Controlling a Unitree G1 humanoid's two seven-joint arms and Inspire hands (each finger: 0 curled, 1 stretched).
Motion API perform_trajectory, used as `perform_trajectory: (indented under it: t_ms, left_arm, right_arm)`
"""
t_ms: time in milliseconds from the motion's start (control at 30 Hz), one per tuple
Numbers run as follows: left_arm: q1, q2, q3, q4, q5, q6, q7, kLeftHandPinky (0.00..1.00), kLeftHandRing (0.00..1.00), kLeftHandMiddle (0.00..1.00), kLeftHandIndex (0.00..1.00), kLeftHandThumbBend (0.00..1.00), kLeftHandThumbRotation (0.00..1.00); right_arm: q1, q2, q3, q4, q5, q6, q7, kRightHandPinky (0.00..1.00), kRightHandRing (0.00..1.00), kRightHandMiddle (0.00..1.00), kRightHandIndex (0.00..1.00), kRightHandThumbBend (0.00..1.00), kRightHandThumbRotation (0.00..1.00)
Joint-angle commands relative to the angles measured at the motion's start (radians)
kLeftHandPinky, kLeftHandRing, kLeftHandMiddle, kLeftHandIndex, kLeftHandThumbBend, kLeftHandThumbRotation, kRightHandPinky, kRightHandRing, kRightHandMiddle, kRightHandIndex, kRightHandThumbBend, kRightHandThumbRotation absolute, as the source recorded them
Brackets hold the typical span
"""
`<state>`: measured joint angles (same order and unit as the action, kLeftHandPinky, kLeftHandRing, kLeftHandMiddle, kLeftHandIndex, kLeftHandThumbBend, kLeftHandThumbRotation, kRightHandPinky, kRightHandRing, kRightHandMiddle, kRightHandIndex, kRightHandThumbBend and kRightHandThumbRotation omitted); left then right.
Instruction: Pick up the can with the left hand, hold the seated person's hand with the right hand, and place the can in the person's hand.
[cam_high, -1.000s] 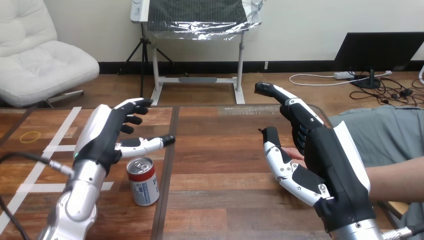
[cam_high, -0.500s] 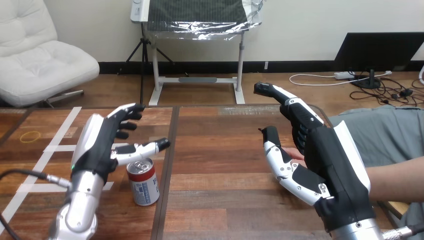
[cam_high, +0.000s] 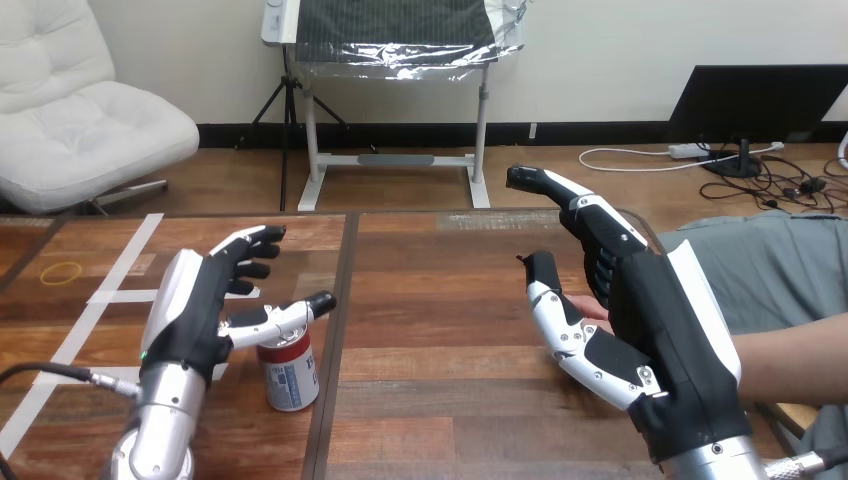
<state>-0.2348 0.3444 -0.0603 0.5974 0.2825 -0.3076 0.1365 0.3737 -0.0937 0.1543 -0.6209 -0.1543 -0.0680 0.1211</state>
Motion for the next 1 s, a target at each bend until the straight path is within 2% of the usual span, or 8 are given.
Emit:
perform_trajectory:
  t_ms: [0, 967]
  left_arm:
    - [-0.043, -0.006, 0.011, 0.01, 0.0, -0.043, 0.025, 0.73, 0.76, 0.79, 0.79, 0.88, 0.33]
    - [-0.008, -0.031, 0.004, 0.034, 0.0, -0.074, 0.051, 0.7, 0.74, 0.78, 0.79, 0.86, 0.3]
  right_arm:
    - [-0.067, -0.006, -0.011, -0.036, 0.01, -0.009, 0.003, 1.0, 1.0, 0.92, 0.83, 0.0, 0.0]
    - [-0.07, -0.008, -0.018, -0.033, 0.007, -0.016, 0.002, 1.0, 1.0, 0.88, 0.81, 0.0, 0.0]
